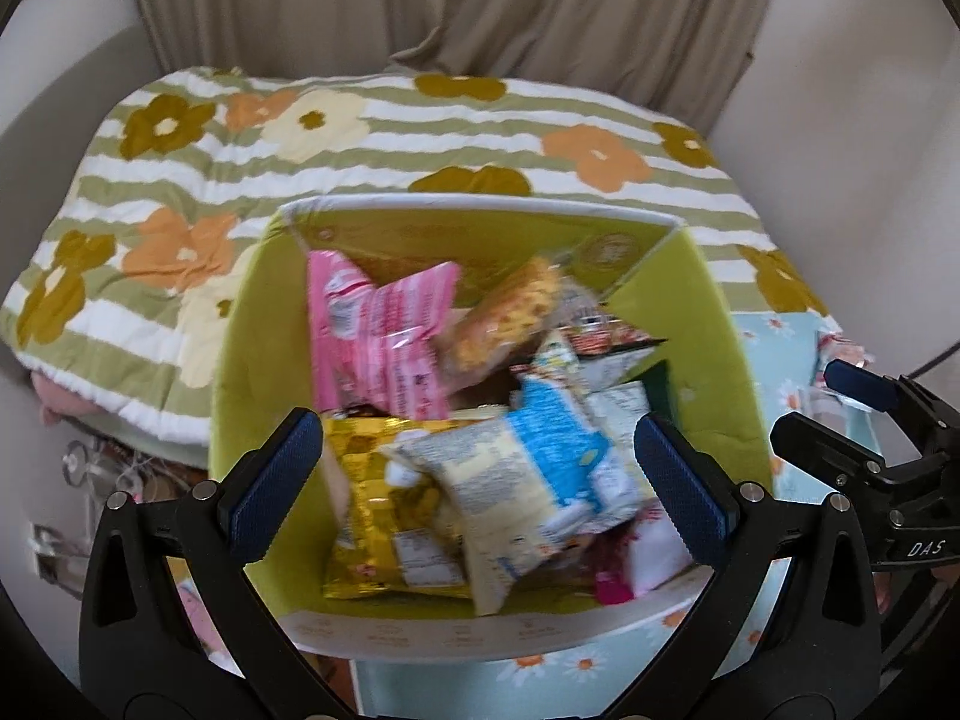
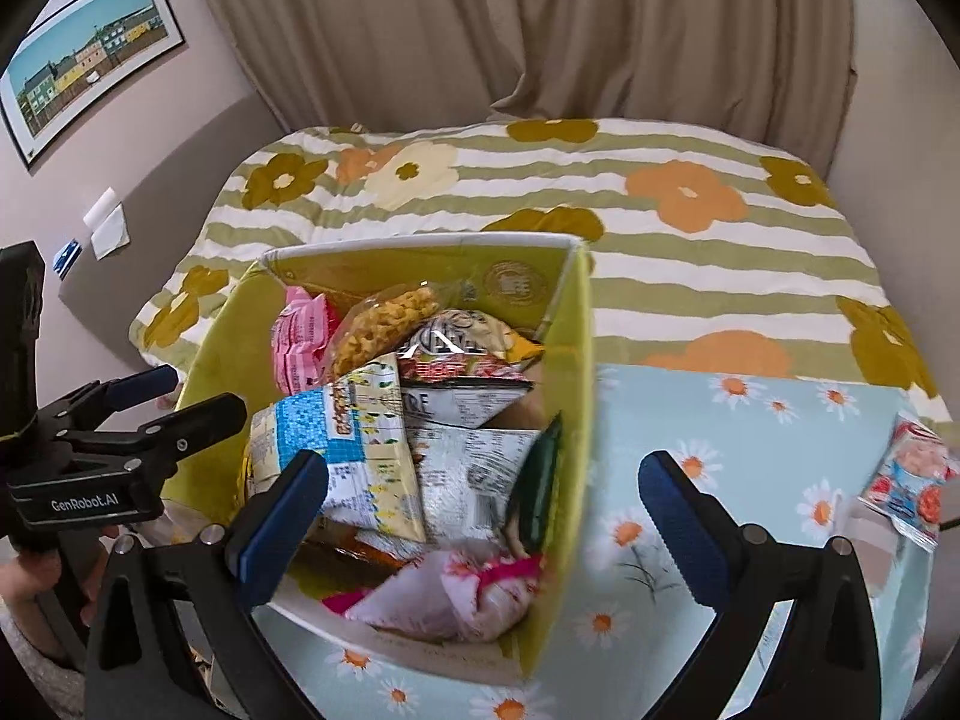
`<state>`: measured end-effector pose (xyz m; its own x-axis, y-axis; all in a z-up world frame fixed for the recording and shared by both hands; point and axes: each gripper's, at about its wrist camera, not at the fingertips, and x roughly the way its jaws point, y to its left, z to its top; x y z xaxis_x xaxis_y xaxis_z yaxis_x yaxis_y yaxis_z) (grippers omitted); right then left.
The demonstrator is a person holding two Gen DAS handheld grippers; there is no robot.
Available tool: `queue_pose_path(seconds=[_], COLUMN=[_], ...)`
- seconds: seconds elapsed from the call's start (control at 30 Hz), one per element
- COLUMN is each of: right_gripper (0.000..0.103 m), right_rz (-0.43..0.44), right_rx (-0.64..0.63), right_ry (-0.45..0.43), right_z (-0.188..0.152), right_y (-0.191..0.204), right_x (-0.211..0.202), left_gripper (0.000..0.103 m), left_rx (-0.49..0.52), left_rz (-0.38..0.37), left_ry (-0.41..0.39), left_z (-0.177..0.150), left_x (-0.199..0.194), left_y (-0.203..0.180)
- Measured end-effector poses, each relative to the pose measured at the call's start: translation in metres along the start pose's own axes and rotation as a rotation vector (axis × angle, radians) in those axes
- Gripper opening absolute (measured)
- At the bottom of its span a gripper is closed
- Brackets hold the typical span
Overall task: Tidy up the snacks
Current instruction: 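Move both tools toward the pink-white box and shrimp-flake bag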
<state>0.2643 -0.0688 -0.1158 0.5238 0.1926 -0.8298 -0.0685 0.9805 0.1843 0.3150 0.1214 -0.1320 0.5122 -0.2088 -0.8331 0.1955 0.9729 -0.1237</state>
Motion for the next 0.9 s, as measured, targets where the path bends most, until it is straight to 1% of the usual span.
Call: queue_pose_path(seconds=[0.2,0.27,0.4,0.57,0.63,0.67,0.77,0.8,0.83,0.9], right_gripper=[0.103,0.103,0.103,0.103,0.103,0.103,0.103,0.103,0.103,0.103], right_rz=[-0.066,-0.090,-0.114,-0.147,-0.150,-0.150,-0.148,-0.159,-0.168,-0.191], right_rx=[0.060,0.078,0.128,0.160,0.170,0.174,0.185,0.195,0.197,0.173], right_ry=[-0.039,-0.059,-0.091,-0.115,-0.117,-0.113,-0.107,-0.112,-0.119,-0.135], right_z=[-0.007,-0.008,-0.012,-0.018,-0.023,-0.025,-0.031,-0.034,-0.036,-0.038], right_y=[-0.026,-0.039,-0.072,-0.124,-0.153,-0.166,-0.205,-0.222,-0.232,-0.255], right_x=[-0.034,-0.047,-0.073,-0.099,-0.109,-0.113,-0.125,-0.130,-0.134,-0.143], left_gripper=[0.103,0.103,0.103,0.103,0.103,0.103,0.103,0.103,0.103,0.103], left_rx=[0.059,0.082,0.128,0.145,0.139,0.131,0.117,0.127,0.135,0.154], left_rz=[-0.069,-0.090,-0.110,-0.115,-0.094,-0.088,-0.106,-0.103,-0.099,-0.099], left_ry=[-0.017,-0.022,-0.037,-0.038,-0.032,-0.025,-0.003,0.006,0.010,0.020], left_z=[0.007,0.010,0.013,0.011,0.009,0.008,0.004,0.003,0.001,-0.003], left_x=[-0.003,-0.005,-0.009,-0.007,-0.003,0.000,0.011,0.016,0.019,0.029], left_y=[-0.038,-0.057,-0.092,-0.136,-0.158,-0.170,-0.210,-0.230,-0.242,-0.276])
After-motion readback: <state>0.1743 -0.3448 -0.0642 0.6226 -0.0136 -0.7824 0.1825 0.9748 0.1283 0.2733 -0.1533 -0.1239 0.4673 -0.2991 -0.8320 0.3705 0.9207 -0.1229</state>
